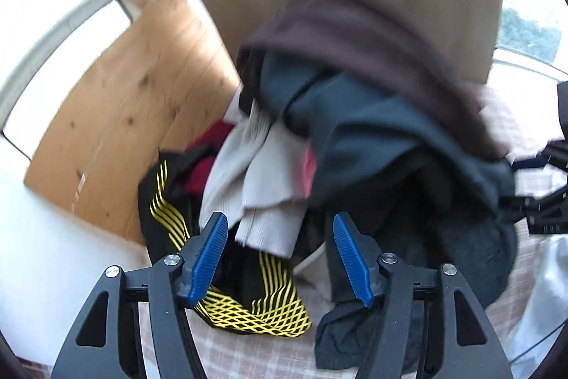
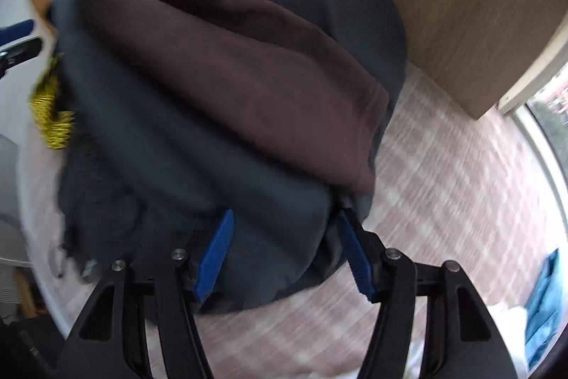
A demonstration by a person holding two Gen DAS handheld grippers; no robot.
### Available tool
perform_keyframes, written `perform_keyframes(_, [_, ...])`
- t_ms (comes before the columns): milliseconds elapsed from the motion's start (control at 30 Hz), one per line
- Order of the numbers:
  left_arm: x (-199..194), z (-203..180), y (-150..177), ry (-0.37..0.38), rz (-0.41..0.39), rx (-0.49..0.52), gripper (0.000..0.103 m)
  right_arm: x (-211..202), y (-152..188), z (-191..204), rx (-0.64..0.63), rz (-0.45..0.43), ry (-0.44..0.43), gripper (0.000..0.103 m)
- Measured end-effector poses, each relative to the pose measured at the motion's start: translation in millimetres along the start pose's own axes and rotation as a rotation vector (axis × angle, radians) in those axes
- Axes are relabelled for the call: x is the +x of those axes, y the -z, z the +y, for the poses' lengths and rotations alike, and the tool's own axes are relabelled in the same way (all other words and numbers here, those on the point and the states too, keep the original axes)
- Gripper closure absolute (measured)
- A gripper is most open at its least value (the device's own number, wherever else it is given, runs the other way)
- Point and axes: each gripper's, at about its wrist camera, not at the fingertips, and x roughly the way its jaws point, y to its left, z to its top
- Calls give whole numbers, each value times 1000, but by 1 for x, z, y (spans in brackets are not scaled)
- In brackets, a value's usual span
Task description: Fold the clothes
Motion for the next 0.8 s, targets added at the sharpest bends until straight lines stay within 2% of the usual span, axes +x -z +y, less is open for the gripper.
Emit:
perform_keyframes(100, [24, -11, 2, -11, 28, -15, 43, 28, -14, 1, 46, 23, -44, 43])
perform_keyframes(167, [30, -13, -3, -3, 30, -19, 43, 34, -20, 10, 30, -16, -50, 44])
perform_keyframes(200, [32, -13, -5, 4, 30, -21, 43, 35, -22, 14, 22, -33, -55, 54])
perform_keyframes(233, [31, -12, -6, -4, 22, -20, 43, 31, -26, 17, 23, -47, -70, 80])
perform_keyframes(267, [29, -10, -6, -15, 12, -21, 43, 24, -31, 18, 34, -63, -96, 92])
perform_keyframes(367, [22, 3, -5, -33, -13, -40, 43, -3, -53, 11, 131, -130, -208, 96])
perform_keyframes(467, [5, 24, -2, -42, -35, -90, 43, -30, -85, 22, 123, -177, -217, 97])
perform_keyframes(533, [-4, 39, 5, -55, -55, -123, 43, -46, -110, 41, 75, -202, -192, 98])
perform_keyframes(667, [-20, 70, 26, -72, -79, -188, 43, -75, -168, 88, 9, -267, -262, 98])
perform_keyframes(800, [-28, 98, 48, -108, -85, -234, 43, -83, -242, 158, -75, -275, -286, 98])
